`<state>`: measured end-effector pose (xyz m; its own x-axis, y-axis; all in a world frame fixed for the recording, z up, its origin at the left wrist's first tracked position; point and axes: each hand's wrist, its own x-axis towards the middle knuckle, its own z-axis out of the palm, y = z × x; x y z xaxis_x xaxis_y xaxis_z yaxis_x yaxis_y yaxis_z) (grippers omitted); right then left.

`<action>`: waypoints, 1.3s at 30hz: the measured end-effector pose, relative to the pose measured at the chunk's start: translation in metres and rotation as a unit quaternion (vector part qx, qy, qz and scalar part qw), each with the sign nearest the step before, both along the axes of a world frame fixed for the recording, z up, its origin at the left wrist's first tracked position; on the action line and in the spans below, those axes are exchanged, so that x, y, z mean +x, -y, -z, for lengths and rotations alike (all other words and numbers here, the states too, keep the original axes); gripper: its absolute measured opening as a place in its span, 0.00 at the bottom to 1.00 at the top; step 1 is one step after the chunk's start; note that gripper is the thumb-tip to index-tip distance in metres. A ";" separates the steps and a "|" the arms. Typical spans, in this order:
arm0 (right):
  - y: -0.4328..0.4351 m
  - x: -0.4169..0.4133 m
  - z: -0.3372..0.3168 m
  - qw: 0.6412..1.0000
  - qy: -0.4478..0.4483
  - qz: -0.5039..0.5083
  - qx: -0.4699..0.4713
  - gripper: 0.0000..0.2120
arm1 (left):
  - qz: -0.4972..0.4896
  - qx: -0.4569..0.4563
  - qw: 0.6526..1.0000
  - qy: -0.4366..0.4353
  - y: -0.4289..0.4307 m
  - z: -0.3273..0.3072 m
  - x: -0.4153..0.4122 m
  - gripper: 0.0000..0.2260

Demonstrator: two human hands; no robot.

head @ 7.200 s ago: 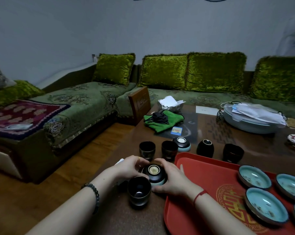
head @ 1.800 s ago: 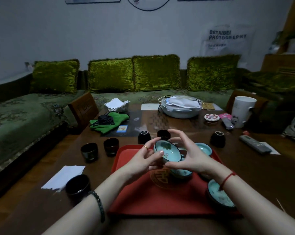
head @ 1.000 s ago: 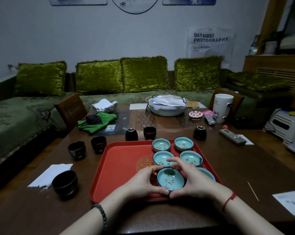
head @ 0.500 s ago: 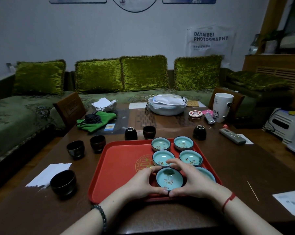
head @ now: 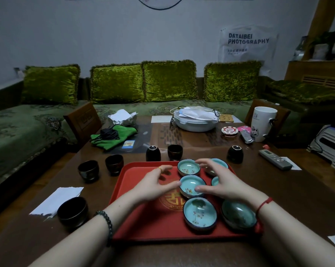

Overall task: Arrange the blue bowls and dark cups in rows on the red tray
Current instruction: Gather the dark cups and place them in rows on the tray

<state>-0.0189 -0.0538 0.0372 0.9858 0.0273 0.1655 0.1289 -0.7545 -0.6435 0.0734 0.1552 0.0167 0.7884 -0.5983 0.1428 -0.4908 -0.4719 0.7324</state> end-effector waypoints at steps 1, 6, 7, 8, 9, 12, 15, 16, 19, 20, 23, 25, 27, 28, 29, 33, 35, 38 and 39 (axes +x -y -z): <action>0.001 0.008 -0.002 1.000 0.003 0.005 0.002 0.33 | -0.012 -0.009 1.000 0.001 0.001 -0.003 0.007 0.28; 0.007 0.053 -0.006 1.000 0.019 0.023 0.000 0.34 | -0.056 -0.014 0.998 0.008 0.012 -0.009 0.044 0.28; 0.008 0.063 -0.006 1.000 0.017 0.026 0.000 0.34 | -0.061 -0.016 0.998 0.003 0.014 -0.009 0.052 0.28; 0.009 0.073 -0.004 0.999 0.015 0.029 0.000 0.34 | -0.065 -0.019 0.998 -0.004 0.018 -0.007 0.060 0.28; 0.010 0.083 -0.002 0.999 0.012 0.033 -0.001 0.35 | -0.067 -0.021 0.997 -0.010 0.021 -0.006 0.067 0.29; 0.012 0.112 0.006 0.999 0.015 0.043 -0.002 0.36 | -0.071 -0.033 0.997 -0.029 0.032 0.001 0.086 0.29; 0.015 0.139 0.016 0.998 0.014 0.053 0.000 0.37 | -0.069 -0.041 0.995 -0.057 0.044 0.011 0.102 0.29; 0.015 0.146 0.019 0.998 0.009 0.054 0.001 0.37 | -0.069 -0.043 0.995 -0.062 0.047 0.014 0.106 0.29; 0.018 0.167 0.027 0.998 -0.011 0.058 0.001 0.39 | -0.063 -0.057 0.993 -0.077 0.056 0.023 0.118 0.29; 0.018 0.174 0.029 0.998 -0.018 0.061 0.001 0.40 | -0.060 -0.062 0.993 -0.084 0.059 0.025 0.122 0.30; 0.017 0.188 0.037 0.997 -0.032 0.069 0.008 0.40 | -0.074 -0.059 0.992 -0.088 0.064 0.029 0.130 0.30; 0.015 0.194 0.040 0.997 -0.037 0.071 0.011 0.39 | -0.081 -0.051 0.992 -0.086 0.066 0.030 0.133 0.28; 0.013 0.196 0.041 0.997 -0.032 0.075 0.013 0.39 | -0.080 -0.048 0.992 -0.087 0.066 0.029 0.133 0.25; 0.012 0.196 0.041 0.997 -0.023 0.077 0.015 0.39 | -0.077 -0.050 0.992 -0.088 0.065 0.028 0.133 0.24; 0.011 0.194 0.040 0.997 -0.012 0.080 0.018 0.38 | -0.074 -0.054 0.992 -0.090 0.064 0.025 0.132 0.24; 0.004 0.184 0.027 0.993 0.052 0.095 0.038 0.37 | -0.069 -0.092 0.990 -0.077 0.054 0.009 0.127 0.23; -0.002 0.179 0.018 0.992 0.075 0.094 0.044 0.37 | -0.070 -0.106 0.991 -0.050 0.046 -0.001 0.122 0.21; -0.015 0.170 0.007 0.992 0.090 0.082 0.042 0.36 | -0.066 -0.134 0.988 -0.039 0.031 -0.013 0.113 0.20; -0.019 0.167 0.006 0.992 0.091 0.078 0.042 0.36 | -0.064 -0.139 0.987 -0.040 0.026 -0.016 0.110 0.19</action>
<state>0.1476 -0.0345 0.0316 0.9308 -0.1443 0.3357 0.1341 -0.7197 -0.6812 0.1830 0.1296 0.0324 0.8706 -0.4395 0.2211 -0.3752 -0.3025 0.8762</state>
